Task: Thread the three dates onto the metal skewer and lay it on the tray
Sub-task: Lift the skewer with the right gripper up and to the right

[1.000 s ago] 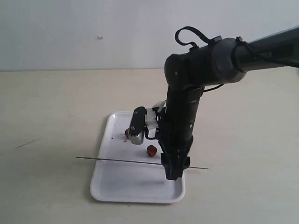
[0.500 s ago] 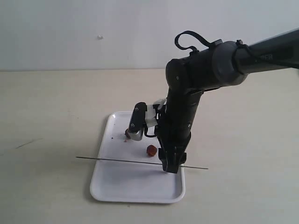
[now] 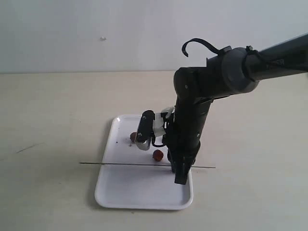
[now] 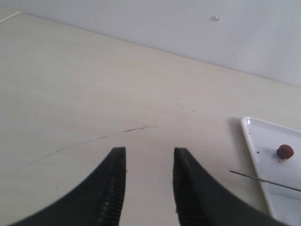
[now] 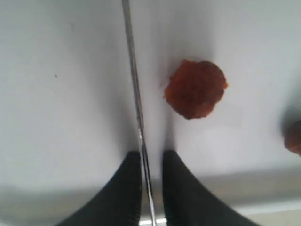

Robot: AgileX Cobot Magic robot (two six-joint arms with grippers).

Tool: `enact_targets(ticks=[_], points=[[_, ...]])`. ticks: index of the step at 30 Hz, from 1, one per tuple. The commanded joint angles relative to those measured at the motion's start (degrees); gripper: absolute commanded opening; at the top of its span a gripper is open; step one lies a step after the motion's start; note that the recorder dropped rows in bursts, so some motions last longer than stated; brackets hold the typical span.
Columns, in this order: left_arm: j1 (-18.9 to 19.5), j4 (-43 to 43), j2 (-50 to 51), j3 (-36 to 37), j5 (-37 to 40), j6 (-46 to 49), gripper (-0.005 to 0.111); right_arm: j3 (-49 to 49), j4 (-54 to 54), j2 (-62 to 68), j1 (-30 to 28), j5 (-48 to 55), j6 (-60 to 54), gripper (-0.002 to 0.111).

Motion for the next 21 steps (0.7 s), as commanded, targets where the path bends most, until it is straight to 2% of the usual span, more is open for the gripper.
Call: enact_targets(ticks=[1, 5, 13, 18, 21], points=[[-0.4, 0.1, -0.4, 0.1, -0.3, -0.1, 0.035, 0.5, 3.2, 0.2, 0.1, 1.4, 0.3, 0.000], [-0.4, 0.1, -0.4, 0.1, -0.3, -0.1, 0.035, 0.5, 4.8, -1.2, 0.1, 4.0, 0.0, 0.000], [-0.4, 0.1, -0.4, 0.1, -0.3, -0.1, 0.035, -2.0, 8.4, -13.1, 0.1, 15.7, -2.6, 0.000], [-0.4, 0.1, -0.4, 0.1, -0.3, -0.1, 0.035, -2.6, 10.3, -21.9, 0.1, 13.5, -1.2, 0.000], [-0.4, 0.1, -0.4, 0.1, -0.3, -0.1, 0.035, -2.6, 10.5, -26.8, 0.1, 8.2, 7.1, 0.000]])
